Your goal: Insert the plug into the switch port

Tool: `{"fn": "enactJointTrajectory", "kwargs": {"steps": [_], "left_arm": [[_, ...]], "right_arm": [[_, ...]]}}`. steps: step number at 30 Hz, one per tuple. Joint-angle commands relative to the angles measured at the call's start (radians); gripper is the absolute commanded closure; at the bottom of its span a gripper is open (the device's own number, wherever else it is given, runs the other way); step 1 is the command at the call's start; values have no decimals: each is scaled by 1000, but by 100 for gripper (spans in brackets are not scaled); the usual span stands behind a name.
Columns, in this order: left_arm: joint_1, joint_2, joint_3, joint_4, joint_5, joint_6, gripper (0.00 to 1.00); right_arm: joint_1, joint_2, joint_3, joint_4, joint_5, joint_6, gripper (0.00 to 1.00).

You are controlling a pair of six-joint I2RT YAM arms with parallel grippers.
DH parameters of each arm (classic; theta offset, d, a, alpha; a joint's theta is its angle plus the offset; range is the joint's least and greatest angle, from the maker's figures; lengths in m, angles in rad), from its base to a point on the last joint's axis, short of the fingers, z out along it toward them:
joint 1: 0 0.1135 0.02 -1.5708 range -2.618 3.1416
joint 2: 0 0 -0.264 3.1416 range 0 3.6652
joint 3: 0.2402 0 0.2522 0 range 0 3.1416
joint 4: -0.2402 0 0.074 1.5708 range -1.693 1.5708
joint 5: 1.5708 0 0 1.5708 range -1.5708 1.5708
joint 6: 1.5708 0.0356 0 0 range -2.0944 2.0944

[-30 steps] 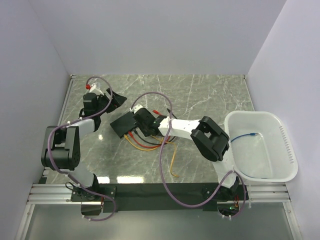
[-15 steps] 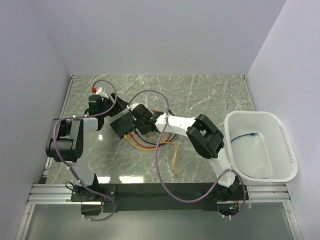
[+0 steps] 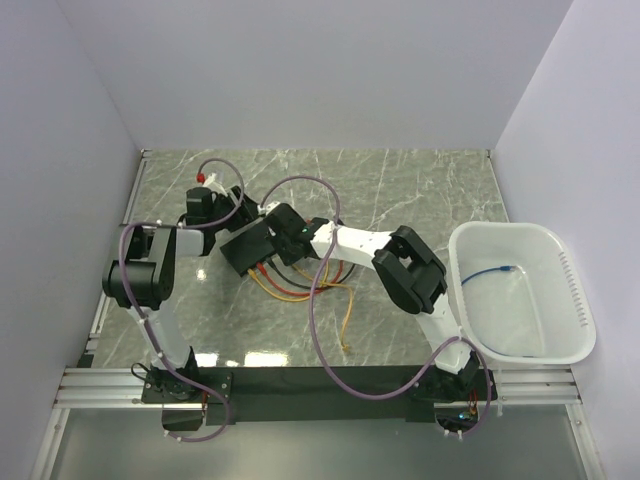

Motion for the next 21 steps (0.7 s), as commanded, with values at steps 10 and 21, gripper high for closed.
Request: {"fn": "enactJointTrajectory", "kwargs": {"steps": [10, 21], "left_arm": [[-33, 71, 109, -53, -10, 71, 30], [-40, 113, 145, -103, -18, 68, 34]], "right_arm": [[-13, 44, 84, -39, -7, 13, 100], [-30, 41, 130, -52, 0, 35, 100]]}}
